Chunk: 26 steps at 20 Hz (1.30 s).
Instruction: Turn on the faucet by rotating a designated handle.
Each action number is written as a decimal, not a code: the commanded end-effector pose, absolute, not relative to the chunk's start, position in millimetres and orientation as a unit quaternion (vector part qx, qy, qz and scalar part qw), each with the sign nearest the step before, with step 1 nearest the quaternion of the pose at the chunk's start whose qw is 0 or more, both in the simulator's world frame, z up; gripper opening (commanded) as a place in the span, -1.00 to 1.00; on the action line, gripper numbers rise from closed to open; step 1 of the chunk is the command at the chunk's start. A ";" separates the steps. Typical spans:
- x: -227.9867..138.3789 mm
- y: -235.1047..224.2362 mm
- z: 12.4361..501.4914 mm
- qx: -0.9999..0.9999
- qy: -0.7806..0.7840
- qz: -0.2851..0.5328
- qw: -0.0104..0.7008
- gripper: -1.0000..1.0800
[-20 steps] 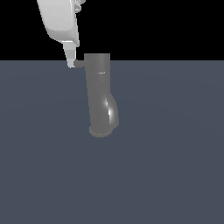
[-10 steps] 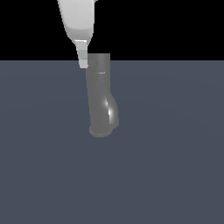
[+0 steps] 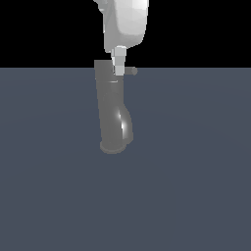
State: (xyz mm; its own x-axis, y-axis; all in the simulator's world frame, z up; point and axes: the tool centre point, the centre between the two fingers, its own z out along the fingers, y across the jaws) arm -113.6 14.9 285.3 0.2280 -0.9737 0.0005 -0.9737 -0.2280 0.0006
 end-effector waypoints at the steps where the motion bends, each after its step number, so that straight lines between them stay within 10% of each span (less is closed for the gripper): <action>1: -109.7 -10.8 285.3 0.776 -0.631 0.000 0.000 -1.00; 26: -54.0 -52.9 285.2 0.780 -0.626 0.000 0.000 -1.00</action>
